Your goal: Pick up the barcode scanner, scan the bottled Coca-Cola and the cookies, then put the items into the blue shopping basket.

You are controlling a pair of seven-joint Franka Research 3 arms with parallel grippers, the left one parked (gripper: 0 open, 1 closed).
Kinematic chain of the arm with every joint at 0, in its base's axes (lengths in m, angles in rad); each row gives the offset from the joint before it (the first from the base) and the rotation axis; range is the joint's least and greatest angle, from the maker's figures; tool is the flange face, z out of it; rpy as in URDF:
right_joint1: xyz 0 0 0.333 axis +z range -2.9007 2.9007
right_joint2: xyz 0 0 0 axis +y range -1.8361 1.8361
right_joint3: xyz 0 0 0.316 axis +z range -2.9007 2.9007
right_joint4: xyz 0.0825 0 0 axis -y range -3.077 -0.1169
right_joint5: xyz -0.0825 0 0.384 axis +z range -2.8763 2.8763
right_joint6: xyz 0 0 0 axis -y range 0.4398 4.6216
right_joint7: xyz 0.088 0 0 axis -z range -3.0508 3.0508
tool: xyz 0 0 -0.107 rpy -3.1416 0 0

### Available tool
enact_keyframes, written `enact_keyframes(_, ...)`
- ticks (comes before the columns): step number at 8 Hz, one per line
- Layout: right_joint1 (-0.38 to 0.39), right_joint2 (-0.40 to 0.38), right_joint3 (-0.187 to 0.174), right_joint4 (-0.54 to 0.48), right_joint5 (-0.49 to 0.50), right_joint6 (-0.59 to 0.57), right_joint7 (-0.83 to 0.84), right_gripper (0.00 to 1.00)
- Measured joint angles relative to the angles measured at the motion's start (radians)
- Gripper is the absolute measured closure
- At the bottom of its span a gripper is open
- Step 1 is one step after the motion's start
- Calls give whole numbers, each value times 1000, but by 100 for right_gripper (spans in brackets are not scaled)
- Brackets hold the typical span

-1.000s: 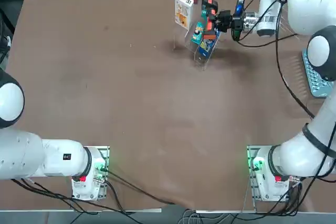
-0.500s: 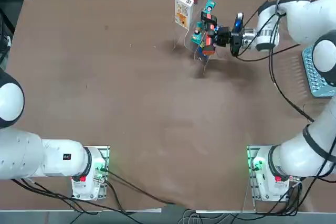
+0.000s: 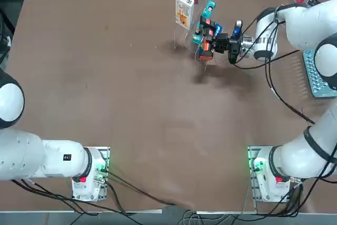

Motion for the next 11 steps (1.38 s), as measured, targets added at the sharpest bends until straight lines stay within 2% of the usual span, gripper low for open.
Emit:
enact_keyframes(2, 2, -15, 30, -18, 68, 3, -2, 57)
enact_keyframes(5, 5, -33, 58, -45, 111, 12, -5, 57)
enact_keyframes(9, 3, -36, 65, -52, 116, 34, -13, 57)
enact_keyframes(11, -11, -48, 64, -51, 79, 97, 9, 57)
